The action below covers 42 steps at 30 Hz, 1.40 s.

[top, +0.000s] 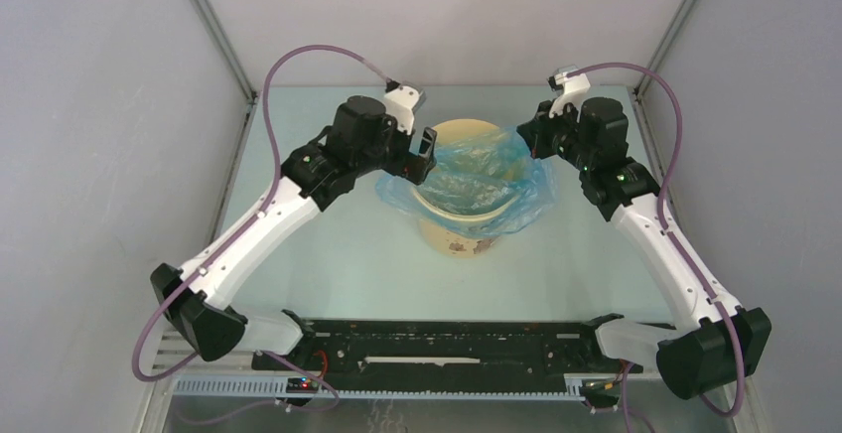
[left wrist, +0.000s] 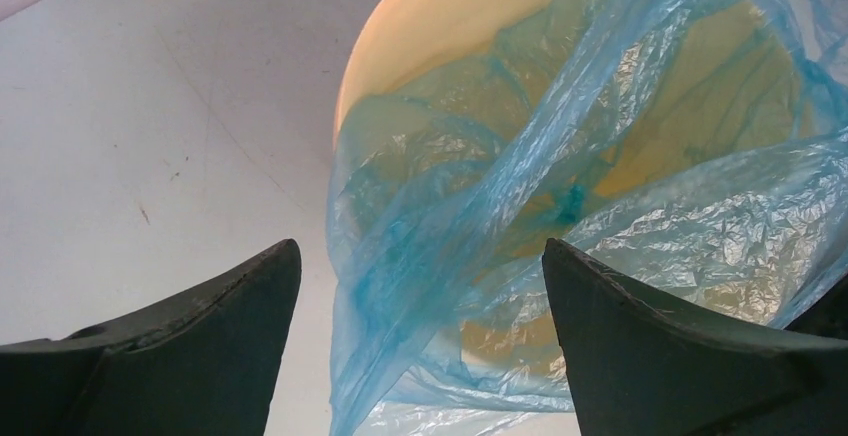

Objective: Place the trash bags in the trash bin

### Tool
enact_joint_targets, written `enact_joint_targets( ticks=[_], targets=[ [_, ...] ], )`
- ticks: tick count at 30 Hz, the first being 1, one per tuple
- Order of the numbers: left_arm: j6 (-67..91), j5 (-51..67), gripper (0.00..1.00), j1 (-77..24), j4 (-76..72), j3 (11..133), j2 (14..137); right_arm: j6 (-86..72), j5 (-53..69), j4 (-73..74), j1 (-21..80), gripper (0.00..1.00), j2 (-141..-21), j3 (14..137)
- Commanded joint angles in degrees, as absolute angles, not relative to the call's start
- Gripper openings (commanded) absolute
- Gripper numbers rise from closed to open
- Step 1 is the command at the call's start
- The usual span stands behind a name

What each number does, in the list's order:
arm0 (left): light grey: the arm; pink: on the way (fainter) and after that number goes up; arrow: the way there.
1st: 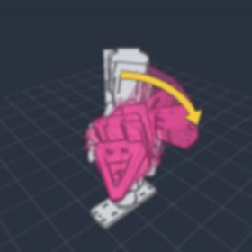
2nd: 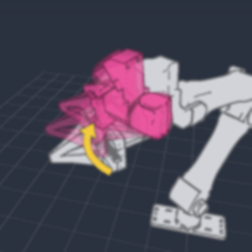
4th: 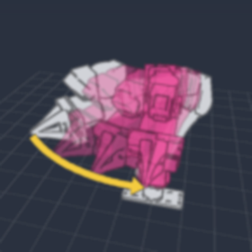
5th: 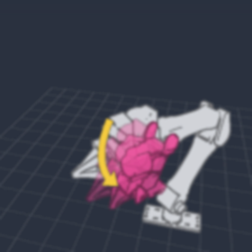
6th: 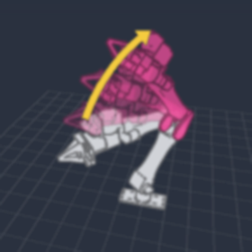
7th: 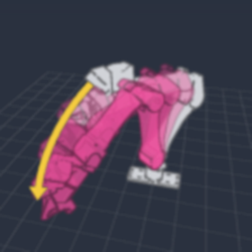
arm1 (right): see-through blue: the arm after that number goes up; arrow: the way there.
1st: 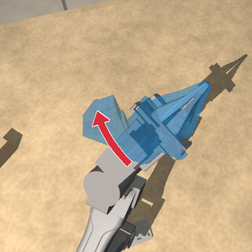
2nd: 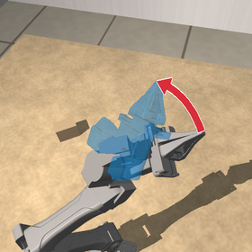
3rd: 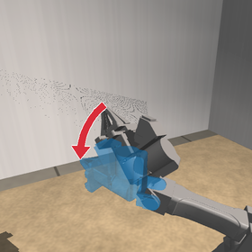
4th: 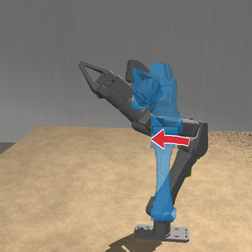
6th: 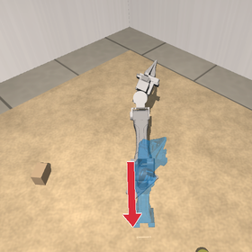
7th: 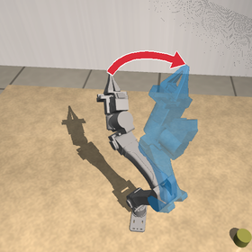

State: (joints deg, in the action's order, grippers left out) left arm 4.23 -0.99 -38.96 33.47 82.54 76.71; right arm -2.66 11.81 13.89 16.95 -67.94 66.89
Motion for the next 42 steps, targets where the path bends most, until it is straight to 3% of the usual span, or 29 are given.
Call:
enact_joint_targets(
  ticks=[1, 3, 10, 14, 16, 18, 21, 24, 26, 37, 42],
  targets=[
    [1.6, 1.5, 0.95, -39.9, 33.5, 86.9, 77.8, -3.8, 11.9, 12.3, 16.6, 0.00, -67.1, 67.1],
    [2.1, 0.2, 0.89, -40.0, 34.6, 88.1, 79.4, -3.9, 11.8, 12.2, 16.5, 0.00, -67.1, 67.2],
    [3.8, -8.2, 0.45, -40.0, 37.4, 94.2, 83.3, -4.1, 11.7, 12.0, 16.1, 0.00, -67.7, 67.1],
    [4.6, -8.8, 0.31, -39.8, 37.4, 95.8, 85.4, -4.8, 11.8, 11.6, 15.3, 0.00, -68.4, 67.2],
    [4.9, -8.2, 0.12, -39.7, 37.7, 96.7, 86.6, -5.2, 12.2, 11.4, 14.9, 0.00, -68.6, 67.2],
    [5.4, -7.7, 0.08, -39.6, 37.3, 97.4, 87.5, -5.7, 12.4, 11.1, 14.6, 0.00, -69.0, 67.1],
    [5.7, -4.7, 0.16, -39.5, 36.4, 98.3, 88.4, -6.4, 13.4, 10.8, 14.3, 0.00, -69.7, 67.3],
    [6.0, -2.3, 0.41, -39.5, 35.7, 98.1, 88.7, -6.8, 14.3, 11.0, 14.3, 0.00, -70.8, 68.2],
    [6.3, -1.8, 0.51, -39.5, 35.6, 97.6, 88.8, -6.8, 14.2, 10.8, 14.3, 0.00, -71.4, 68.5],
    [4.7, 3.7, 0.67, -39.0, 35.5, 92.0, 85.5, -7.9, 13.6, 10.7, 14.0, 0.00, -74.2, 71.0],
    [4.9, 2.7, 0.66, -39.1, 34.0, 89.0, 84.2, -8.2, 13.7, 10.8, 13.8, 0.00, -74.6, 71.4]
  ],
)
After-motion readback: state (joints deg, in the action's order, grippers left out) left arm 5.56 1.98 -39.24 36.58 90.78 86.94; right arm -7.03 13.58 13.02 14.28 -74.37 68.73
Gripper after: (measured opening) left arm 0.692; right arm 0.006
